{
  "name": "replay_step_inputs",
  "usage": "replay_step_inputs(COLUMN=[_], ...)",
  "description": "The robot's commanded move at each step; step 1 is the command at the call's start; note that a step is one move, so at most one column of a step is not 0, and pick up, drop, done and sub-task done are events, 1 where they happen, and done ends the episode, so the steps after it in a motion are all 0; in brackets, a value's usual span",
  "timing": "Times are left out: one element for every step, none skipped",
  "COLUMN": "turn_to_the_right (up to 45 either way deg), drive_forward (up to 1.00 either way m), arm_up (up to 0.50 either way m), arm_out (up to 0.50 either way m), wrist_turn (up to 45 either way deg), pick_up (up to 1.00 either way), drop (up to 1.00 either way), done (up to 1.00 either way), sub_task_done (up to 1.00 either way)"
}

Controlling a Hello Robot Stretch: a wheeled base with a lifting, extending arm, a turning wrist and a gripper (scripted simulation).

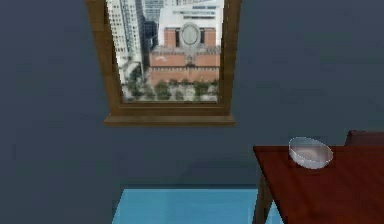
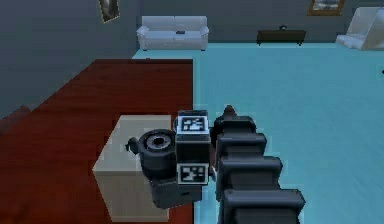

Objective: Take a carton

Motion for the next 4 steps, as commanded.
replay_step_inputs(turn_to_the_right=[0.0, 0.0, 0.0, 0.0], drive_forward=[0.00, 0.00, 0.00, 0.00], arm_up=[-0.10, 0.00, 0.10, 0.00], arm_out=[0.00, 0.00, 0.00, 0.00], wrist_turn=[0.0, 0.0, 0.0, 0.0], pick_up=[0.00, 1.00, 0.00, 0.00], drop=[0.00, 0.00, 0.00, 0.00], done=[0.00, 0.00, 0.00, 1.00], sub_task_done=[0.00, 0.00, 0.00, 0.00])
